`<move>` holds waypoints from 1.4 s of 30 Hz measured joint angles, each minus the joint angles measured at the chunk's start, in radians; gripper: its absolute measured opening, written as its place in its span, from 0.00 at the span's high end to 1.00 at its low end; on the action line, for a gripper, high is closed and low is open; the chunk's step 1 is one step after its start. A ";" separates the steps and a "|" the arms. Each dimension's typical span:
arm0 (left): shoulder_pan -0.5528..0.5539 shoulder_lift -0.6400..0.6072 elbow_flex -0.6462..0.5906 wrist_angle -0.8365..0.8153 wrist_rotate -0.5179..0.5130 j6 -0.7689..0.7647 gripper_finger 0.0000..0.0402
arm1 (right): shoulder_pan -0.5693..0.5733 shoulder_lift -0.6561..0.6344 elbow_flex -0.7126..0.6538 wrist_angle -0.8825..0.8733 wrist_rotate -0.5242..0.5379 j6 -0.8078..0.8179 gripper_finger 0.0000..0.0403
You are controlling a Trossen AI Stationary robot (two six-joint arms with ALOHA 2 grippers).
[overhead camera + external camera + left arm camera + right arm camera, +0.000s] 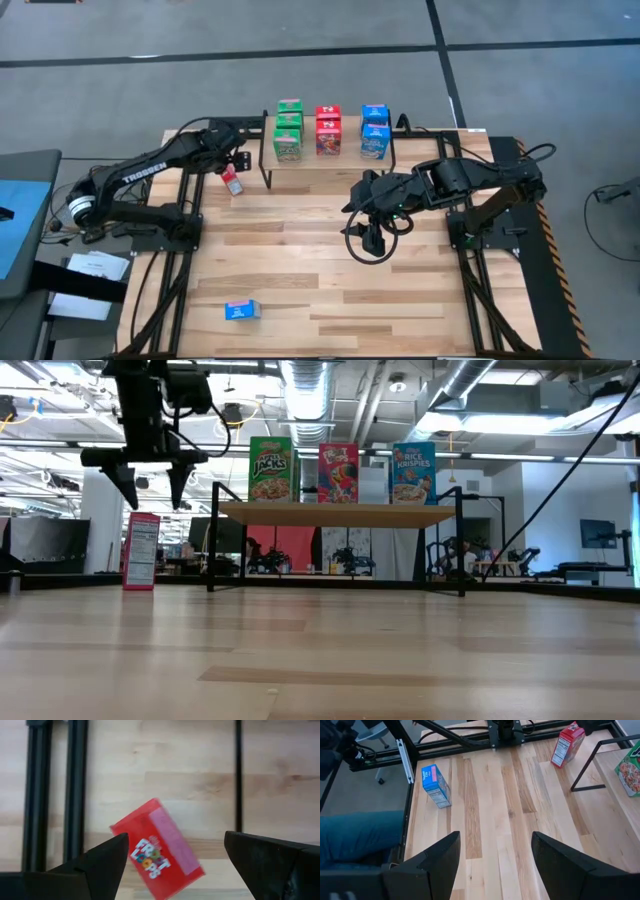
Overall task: Stack cereal on shelf
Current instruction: Put the red cereal box on the shelf aligned with the other red cereal boxes
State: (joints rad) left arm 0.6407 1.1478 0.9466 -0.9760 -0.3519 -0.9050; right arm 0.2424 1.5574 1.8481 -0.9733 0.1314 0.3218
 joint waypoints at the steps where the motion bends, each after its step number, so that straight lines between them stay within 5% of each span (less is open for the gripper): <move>1: 0.000 0.007 0.000 -0.012 0.000 -0.011 0.21 | 0.000 0.000 0.000 0.000 0.000 0.000 0.33; 12: 0.000 0.017 -0.043 -0.047 0.007 -0.193 0.21 | 0.000 0.000 0.000 -0.011 0.000 0.003 0.33; 42: 0.002 0.017 -0.055 0.023 0.006 -0.101 0.21 | 0.000 0.000 0.000 -0.022 0.000 0.003 0.33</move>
State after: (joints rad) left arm 0.6430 1.1648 0.8917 -0.9527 -0.3458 -1.0061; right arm 0.2424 1.5574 1.8481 -0.9949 0.1314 0.3248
